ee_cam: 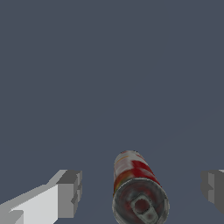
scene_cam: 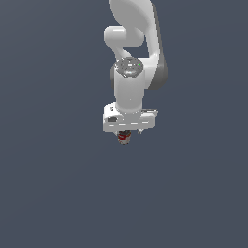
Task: Pick up the object and move it to a goal position.
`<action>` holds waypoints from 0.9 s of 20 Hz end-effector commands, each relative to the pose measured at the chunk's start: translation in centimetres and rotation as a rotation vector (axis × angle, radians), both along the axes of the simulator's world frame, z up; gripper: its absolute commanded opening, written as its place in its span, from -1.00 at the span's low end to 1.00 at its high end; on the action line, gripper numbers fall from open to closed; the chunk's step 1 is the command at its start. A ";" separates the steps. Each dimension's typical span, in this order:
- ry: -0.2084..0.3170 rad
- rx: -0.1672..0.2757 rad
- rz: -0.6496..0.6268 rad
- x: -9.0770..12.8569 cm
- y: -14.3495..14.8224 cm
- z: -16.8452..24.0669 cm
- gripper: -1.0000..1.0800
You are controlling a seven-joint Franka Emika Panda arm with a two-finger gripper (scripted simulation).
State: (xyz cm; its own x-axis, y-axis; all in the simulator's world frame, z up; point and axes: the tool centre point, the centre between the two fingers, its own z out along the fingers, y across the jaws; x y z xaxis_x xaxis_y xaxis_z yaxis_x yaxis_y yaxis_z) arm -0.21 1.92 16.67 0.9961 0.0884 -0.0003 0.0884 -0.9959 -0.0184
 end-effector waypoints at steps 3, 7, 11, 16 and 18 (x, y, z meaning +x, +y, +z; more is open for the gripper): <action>-0.001 -0.002 0.070 -0.7 -0.3 -0.5 0.92; -0.003 -0.005 0.155 -1.5 -0.6 -1.1 0.92; -0.004 -0.008 0.258 -2.6 -0.9 -1.8 0.92; -0.006 -0.012 0.388 -4.0 -1.3 -2.6 0.92; -0.006 -0.013 0.433 -4.5 -1.4 -2.9 0.92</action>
State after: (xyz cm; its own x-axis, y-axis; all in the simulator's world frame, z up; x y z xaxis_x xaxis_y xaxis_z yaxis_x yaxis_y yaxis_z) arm -4.28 0.57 14.01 0.8848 0.4659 0.0016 0.4659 -0.8848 -0.0053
